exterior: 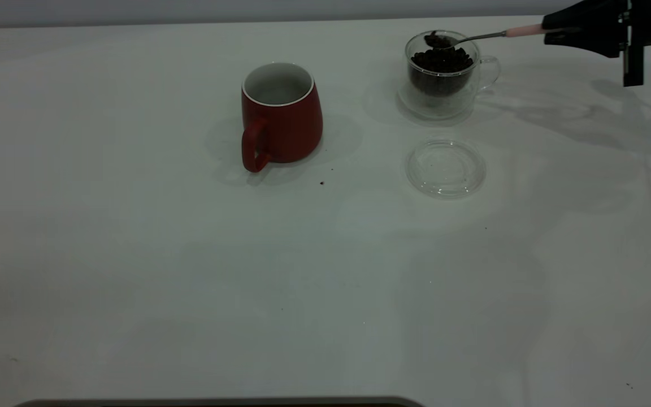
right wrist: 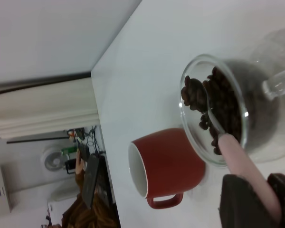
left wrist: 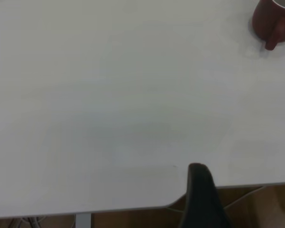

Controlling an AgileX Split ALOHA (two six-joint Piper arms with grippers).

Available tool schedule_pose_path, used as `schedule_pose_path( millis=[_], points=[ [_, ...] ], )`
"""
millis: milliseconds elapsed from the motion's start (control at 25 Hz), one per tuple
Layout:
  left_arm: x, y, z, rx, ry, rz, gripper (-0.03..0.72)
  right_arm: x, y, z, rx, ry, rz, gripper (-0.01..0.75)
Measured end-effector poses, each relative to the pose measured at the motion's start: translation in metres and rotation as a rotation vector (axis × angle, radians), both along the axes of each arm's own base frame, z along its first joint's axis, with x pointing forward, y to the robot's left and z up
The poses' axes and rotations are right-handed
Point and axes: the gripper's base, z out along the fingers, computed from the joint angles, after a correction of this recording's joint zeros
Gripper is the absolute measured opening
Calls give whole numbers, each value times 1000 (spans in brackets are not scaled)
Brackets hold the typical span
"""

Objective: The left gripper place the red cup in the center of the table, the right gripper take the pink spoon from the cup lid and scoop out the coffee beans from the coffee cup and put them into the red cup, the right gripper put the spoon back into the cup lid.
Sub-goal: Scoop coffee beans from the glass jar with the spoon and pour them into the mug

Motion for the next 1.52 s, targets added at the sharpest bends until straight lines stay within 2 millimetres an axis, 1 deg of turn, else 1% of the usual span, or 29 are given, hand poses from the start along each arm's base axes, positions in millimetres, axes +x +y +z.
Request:
schedule_pose_path(
  millis=[240,480,840,1040,1240,1360,1520],
  points=[
    [0,0,0,0,0,0,529,2,16,3,0,-7,33,113],
    [0,0,0,0,0,0,529,5,38,16,1,-36,73,113],
    [0,0,0,0,0,0,529,5,83,26,10,-55,166,113],
    [0,0,0,0,0,0,529,1,111,26,12,-54,226,113],
    [0,0,0,-1,0,1,529,-3,133,26,14,-53,274,113],
    [0,0,0,-1,0,1,529,-5,142,26,14,-53,294,113],
    [0,0,0,-1,0,1,529,-6,147,26,7,-79,317,113]
  ],
)
